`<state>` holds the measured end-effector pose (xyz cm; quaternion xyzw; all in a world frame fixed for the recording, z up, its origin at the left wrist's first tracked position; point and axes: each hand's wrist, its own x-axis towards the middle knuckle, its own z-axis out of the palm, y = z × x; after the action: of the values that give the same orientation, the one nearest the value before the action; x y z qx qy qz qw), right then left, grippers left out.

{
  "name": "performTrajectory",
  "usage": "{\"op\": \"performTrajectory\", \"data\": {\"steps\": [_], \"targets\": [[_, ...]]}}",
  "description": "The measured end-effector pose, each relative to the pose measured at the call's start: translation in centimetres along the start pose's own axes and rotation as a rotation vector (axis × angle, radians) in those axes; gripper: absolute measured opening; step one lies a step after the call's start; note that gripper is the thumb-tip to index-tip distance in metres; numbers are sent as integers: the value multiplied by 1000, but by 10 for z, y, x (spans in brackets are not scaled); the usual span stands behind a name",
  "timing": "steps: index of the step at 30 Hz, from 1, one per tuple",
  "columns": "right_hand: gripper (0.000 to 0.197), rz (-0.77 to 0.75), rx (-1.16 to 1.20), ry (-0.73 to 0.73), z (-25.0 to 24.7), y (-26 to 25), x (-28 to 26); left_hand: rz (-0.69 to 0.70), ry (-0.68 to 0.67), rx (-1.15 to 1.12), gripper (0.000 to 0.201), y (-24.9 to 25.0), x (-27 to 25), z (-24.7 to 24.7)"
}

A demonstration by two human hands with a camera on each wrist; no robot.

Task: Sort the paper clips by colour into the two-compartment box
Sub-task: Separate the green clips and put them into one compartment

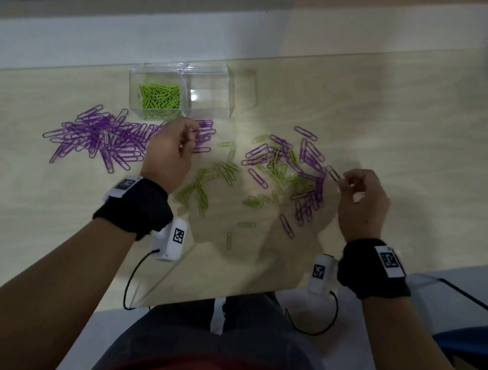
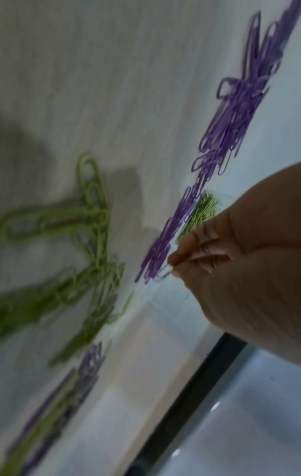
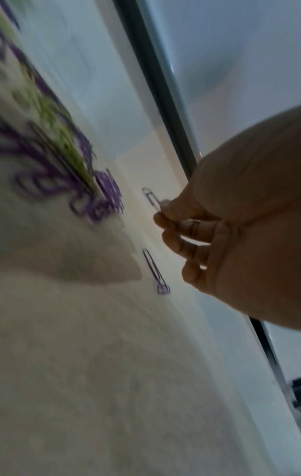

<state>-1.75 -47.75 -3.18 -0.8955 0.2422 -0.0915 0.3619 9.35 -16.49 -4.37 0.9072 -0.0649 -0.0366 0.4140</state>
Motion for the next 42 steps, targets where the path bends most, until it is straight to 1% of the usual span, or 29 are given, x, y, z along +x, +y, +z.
{"op": "performTrajectory", "data": {"steps": [2, 4, 6, 8, 9, 10, 12, 15, 17, 21, 23, 25, 27, 29, 30, 32, 35, 37, 38, 39, 40, 42], "targets": [[8, 52, -82, -4, -1, 14, 2, 78, 4, 206, 24, -7, 5, 2], [9, -10, -197, -14, 1, 18, -5, 203, -21, 332, 14, -1, 5, 11], [11, -87, -237, -57, 7, 10, -18, 310, -102, 315, 9, 17, 0, 27], [13, -159, -246, -145, 16, -3, -36, 377, -232, 293, 13, 34, -6, 44], [15, -193, -270, -197, 21, -7, -45, 390, -294, 302, 17, 40, -8, 52], [16, -222, -300, -246, 26, -8, -52, 379, -346, 312, 20, 43, -8, 58], [18, -234, -317, -309, 33, -5, -59, 327, -408, 296, 24, 44, -6, 63], [13, -212, -203, -315, 33, 5, -57, 268, -445, 212, 18, 40, 0, 61], [11, -179, -174, -312, 28, 14, -51, 247, -458, 182, 12, 36, 4, 55], [11, -140, -232, -266, 11, 22, -37, 213, -410, 219, 9, 27, 16, 40], [9, -153, -254, -237, 8, 13, -30, 196, -348, 255, 6, 24, 21, 35], [6, -195, -241, -222, 16, -6, -25, 203, -300, 248, 8, 29, 23, 36], [9, -218, -219, -236, 33, -26, -21, 226, -339, 211, 21, 39, 19, 45], [13, -195, -209, -266, 52, -43, -17, 219, -406, 202, 31, 46, 15, 57], [16, -185, -211, -277, 61, -50, -16, 203, -417, 210, 30, 47, 13, 62], [21, -171, -218, -291, 75, -55, -16, 161, -409, 201, 20, 47, 14, 66], [16, -148, -220, -304, 81, -60, -16, 94, -402, 148, 14, 44, 18, 61], [6, -199, -223, -296, 79, -65, -19, 57, -388, 122, 13, 42, 21, 53], [5, -239, -210, -276, 76, -65, -20, 41, -381, 109, 13, 41, 23, 50], [9, -265, -190, -250, 74, -63, -22, 26, -375, 94, 12, 39, 23, 47], [10, -244, -160, -260, 73, -60, -23, 11, -364, 72, 11, 36, 24, 44], [7, -183, -155, -348, 70, -55, -31, -25, -304, 9, 12, 32, 23, 40]]}}
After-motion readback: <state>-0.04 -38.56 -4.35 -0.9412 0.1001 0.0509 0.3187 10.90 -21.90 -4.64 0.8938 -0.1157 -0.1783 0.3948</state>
